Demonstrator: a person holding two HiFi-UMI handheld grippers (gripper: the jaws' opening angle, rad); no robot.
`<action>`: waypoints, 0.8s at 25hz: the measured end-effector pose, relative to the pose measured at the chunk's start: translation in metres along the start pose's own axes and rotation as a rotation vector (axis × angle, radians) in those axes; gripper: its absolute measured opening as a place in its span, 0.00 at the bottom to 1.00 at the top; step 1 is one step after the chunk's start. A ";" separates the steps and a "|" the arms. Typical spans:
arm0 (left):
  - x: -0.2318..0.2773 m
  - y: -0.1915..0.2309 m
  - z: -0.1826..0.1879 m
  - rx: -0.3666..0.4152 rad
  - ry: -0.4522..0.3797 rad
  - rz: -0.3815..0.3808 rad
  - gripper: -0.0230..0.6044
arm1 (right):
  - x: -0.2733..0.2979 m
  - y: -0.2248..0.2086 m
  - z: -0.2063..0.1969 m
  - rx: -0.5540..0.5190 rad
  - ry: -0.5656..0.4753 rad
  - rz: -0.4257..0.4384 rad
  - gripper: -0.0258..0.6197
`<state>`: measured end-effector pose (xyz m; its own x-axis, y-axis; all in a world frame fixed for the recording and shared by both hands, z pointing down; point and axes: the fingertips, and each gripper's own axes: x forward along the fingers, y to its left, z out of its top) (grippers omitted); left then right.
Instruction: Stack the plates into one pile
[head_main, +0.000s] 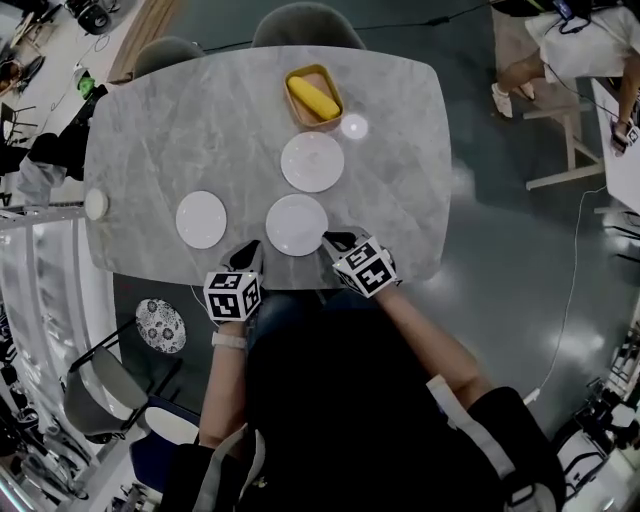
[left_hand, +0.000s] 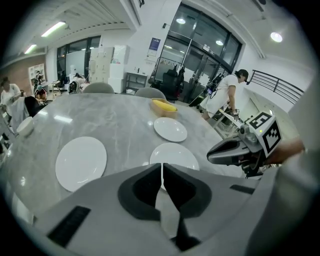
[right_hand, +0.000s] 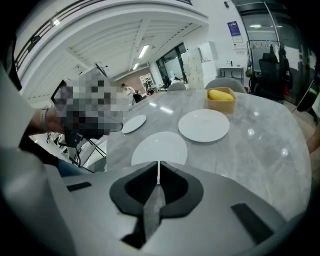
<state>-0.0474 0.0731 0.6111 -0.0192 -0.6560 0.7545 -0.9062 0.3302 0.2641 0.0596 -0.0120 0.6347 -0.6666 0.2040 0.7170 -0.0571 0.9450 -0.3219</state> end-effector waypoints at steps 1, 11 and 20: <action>0.004 0.001 -0.001 0.003 0.012 0.001 0.04 | 0.004 -0.002 -0.002 0.001 0.009 0.004 0.07; 0.038 0.014 -0.008 0.052 0.128 -0.064 0.05 | 0.033 -0.014 -0.016 0.054 0.096 -0.045 0.07; 0.060 0.010 -0.012 0.130 0.206 -0.175 0.22 | 0.042 -0.013 -0.025 0.109 0.132 -0.113 0.07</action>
<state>-0.0529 0.0455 0.6665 0.2157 -0.5393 0.8140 -0.9351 0.1258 0.3312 0.0513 -0.0094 0.6843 -0.5485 0.1363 0.8250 -0.2115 0.9319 -0.2946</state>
